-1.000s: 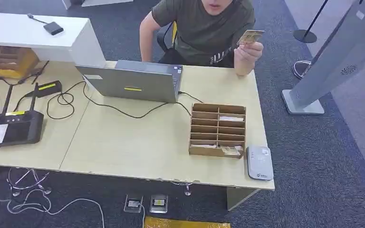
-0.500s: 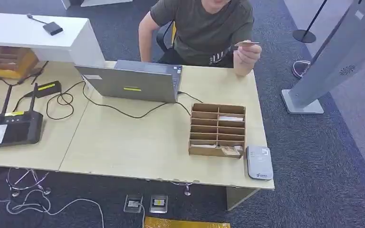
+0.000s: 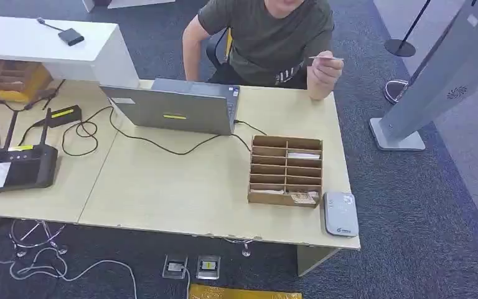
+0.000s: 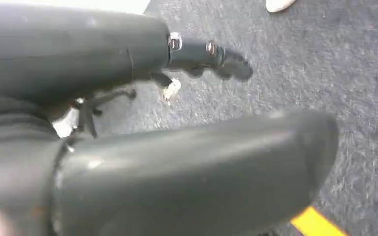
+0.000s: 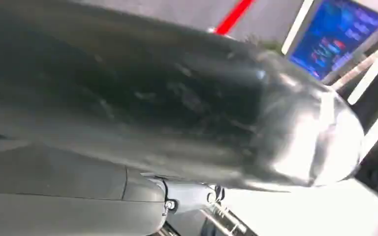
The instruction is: Pass the card to the sensor for recognition and then transmit it.
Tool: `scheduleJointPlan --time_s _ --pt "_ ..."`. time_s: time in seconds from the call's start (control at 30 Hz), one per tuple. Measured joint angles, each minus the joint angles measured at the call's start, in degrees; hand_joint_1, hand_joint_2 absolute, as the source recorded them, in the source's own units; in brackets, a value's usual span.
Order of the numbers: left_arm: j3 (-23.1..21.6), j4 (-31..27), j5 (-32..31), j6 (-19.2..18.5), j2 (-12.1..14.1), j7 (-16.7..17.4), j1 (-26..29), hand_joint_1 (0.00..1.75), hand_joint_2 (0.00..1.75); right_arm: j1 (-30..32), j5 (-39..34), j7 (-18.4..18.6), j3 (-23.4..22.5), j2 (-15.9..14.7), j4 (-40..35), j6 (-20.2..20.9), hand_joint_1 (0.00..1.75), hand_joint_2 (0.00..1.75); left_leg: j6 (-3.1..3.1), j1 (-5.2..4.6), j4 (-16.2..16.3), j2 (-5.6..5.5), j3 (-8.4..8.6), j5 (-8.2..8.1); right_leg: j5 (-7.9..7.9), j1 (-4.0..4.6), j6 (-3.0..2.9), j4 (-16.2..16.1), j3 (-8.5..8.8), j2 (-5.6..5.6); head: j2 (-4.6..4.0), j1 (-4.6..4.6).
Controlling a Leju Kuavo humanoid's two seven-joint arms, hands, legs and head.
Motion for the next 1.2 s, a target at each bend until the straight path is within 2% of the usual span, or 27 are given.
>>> scheduleJointPlan --time_s 0.03,0.1,0.13,0.17,0.2,0.23,0.27,0.37,0.47,0.77,1.0,1.2 --pt "0.00 0.02 -0.24 0.04 0.00 0.13 0.01 0.00 0.00 -0.11 1.01 1.01 1.16 -0.94 -0.28 0.09 0.00 0.00 0.01 0.00 0.01 -0.01 -0.01 0.01 0.02 -0.01 0.03 0.00 0.01 0.00 0.00 0.07" --pt "0.00 0.09 -0.74 0.04 0.00 0.33 0.03 0.00 0.00 -0.34 3.54 5.26 3.54 -3.08 -1.25 0.72 0.00 0.00 0.03 -0.01 0.01 -0.08 -0.02 0.03 0.03 -0.01 0.04 0.00 0.00 -0.06 0.00 0.02" --pt "0.00 0.11 -1.38 -0.07 0.02 0.54 0.03 0.00 0.00 -0.22 6.31 15.00 6.94 -8.04 -4.54 5.18 0.00 0.00 0.08 -0.16 0.02 -0.28 -0.05 0.07 0.02 -0.16 0.05 0.01 -0.03 -0.30 0.00 0.05" --pt "0.00 0.11 -1.49 -0.09 0.02 0.57 0.04 0.00 0.00 -0.48 6.35 16.86 7.80 -9.88 -5.93 7.95 0.00 0.00 0.07 -0.16 0.02 -0.29 -0.09 0.08 0.02 -0.17 0.05 0.06 -0.03 -0.29 0.00 -0.02" --pt "0.00 0.13 -2.16 -0.20 0.24 0.59 0.03 0.00 0.00 -6.08 0.65 18.53 11.31 -15.48 -12.78 24.75 0.00 0.00 0.04 -0.07 0.01 -0.18 -0.05 0.09 0.03 -0.07 0.04 0.06 -0.08 -0.13 0.00 -0.02" --pt "0.00 0.13 -2.75 0.00 0.35 0.59 -0.05 0.00 0.00 -12.93 -2.15 18.62 17.24 -20.85 -17.03 30.87 0.00 1.75 0.05 -0.04 0.02 -0.47 -0.03 0.16 0.03 -0.05 0.04 0.06 -0.08 -0.41 0.00 0.11" --pt "0.00 0.31 -3.50 0.41 0.48 0.59 -0.04 0.00 0.00 -21.80 -1.84 18.66 28.70 -25.65 -19.98 40.55 0.00 1.75 0.03 -0.03 0.01 -0.47 -0.06 0.17 0.02 -0.03 0.04 0.06 -0.09 -0.40 0.00 0.02" --pt "0.00 0.33 -4.54 -0.06 0.48 0.59 -0.05 0.00 0.00 -25.94 1.19 18.68 35.02 -25.48 -20.30 44.58 0.00 1.75 0.03 -0.01 0.01 -0.46 -0.05 0.17 0.02 -0.01 0.03 0.06 -0.10 -0.38 0.00 0.00" --pt "0.02 0.50 -5.88 -1.51 0.55 0.59 -0.04 0.00 0.00 -27.50 2.64 18.70 40.26 -24.91 -20.30 47.61 0.00 1.75 0.03 0.00 0.02 -0.49 -0.05 0.17 0.02 -0.01 0.04 0.05 -0.11 -0.42 0.00 0.02" --pt "0.02 0.61 -7.71 -3.02 1.40 0.43 0.02 0.00 0.00 -29.15 4.54 18.75 47.52 -23.64 -20.28 53.07 0.00 1.75 0.01 0.03 0.01 -0.47 -0.06 0.15 0.00 0.03 0.01 0.06 -0.13 -0.36 0.00 0.00" --pt "0.00 0.63 -10.60 -4.59 1.68 0.43 0.03 0.00 0.00 -30.17 7.62 18.75 51.84 -21.94 -19.67 50.75 0.00 1.75 0.01 0.05 0.01 -0.47 -0.06 0.16 -0.01 0.04 0.00 0.06 -0.13 -0.36 0.00 0.04" --pt "-0.04 0.63 -13.44 -6.62 2.38 0.68 0.13 0.00 0.00 -25.88 11.20 18.77 52.47 -20.30 -19.32 50.05 0.00 1.75 -0.02 0.05 0.02 -0.47 -0.05 0.13 -0.03 0.05 -0.02 0.05 -0.14 -0.34 0.00 0.02"
